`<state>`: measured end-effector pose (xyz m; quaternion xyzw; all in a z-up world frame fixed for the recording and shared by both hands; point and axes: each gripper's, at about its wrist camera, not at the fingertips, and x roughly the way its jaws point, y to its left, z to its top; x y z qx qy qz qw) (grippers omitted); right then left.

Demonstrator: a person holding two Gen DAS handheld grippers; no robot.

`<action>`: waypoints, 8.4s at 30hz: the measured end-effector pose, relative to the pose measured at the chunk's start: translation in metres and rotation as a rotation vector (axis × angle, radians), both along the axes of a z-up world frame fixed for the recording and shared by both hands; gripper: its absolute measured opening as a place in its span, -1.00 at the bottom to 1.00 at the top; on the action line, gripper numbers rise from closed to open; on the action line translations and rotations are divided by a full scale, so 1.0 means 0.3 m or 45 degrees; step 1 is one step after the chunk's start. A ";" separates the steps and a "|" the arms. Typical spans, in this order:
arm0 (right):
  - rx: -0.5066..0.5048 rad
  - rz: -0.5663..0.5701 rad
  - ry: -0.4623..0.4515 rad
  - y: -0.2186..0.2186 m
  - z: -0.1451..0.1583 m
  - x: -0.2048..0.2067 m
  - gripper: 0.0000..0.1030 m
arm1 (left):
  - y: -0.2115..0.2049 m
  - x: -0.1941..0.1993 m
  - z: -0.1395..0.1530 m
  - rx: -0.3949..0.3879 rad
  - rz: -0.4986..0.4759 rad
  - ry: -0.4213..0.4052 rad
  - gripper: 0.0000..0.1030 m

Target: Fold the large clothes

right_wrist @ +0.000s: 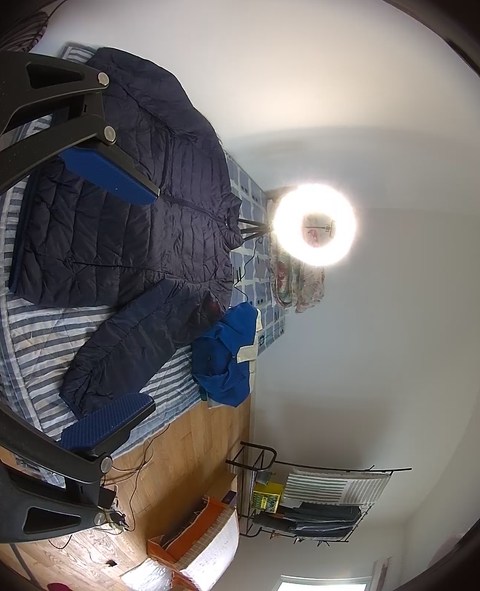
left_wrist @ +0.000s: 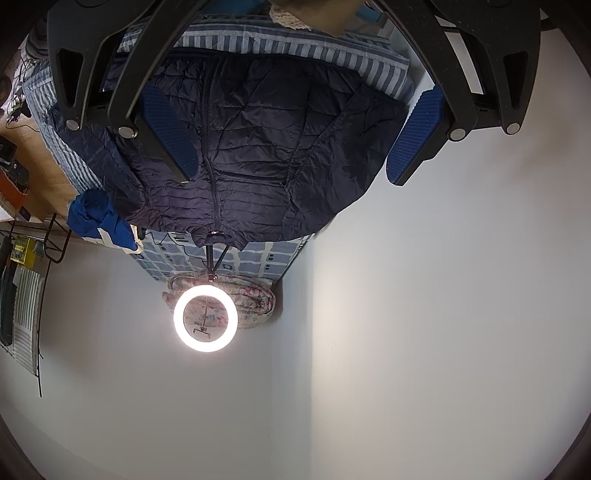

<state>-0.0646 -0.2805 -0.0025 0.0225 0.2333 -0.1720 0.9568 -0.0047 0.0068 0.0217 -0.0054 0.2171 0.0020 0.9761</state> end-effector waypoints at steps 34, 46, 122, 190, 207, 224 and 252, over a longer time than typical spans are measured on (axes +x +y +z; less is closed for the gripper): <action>-0.030 0.291 -0.061 0.239 -0.008 0.262 0.99 | 0.173 0.009 -0.200 0.066 0.116 0.074 1.00; 0.171 0.858 0.161 0.565 -0.171 0.596 0.94 | 0.310 -0.031 -0.290 0.033 0.232 0.165 1.00; -0.471 1.650 0.848 1.221 -0.764 0.707 -0.84 | 0.409 0.061 -0.383 -0.081 0.308 0.250 1.00; 0.267 0.246 0.532 -0.252 -0.644 1.566 -0.41 | -0.202 0.718 -0.415 -0.063 -0.203 0.221 1.00; 0.070 0.287 0.244 -0.265 -0.128 0.880 0.26 | -0.357 0.584 -0.324 -0.031 -0.335 0.117 1.00; 0.021 -0.267 0.354 -0.622 -0.173 0.147 0.75 | -0.970 0.391 -0.463 0.005 -0.943 0.355 0.94; 0.234 -0.671 0.285 -1.002 -0.212 -0.061 0.16 | -1.908 0.134 -0.968 0.567 -1.371 0.639 0.56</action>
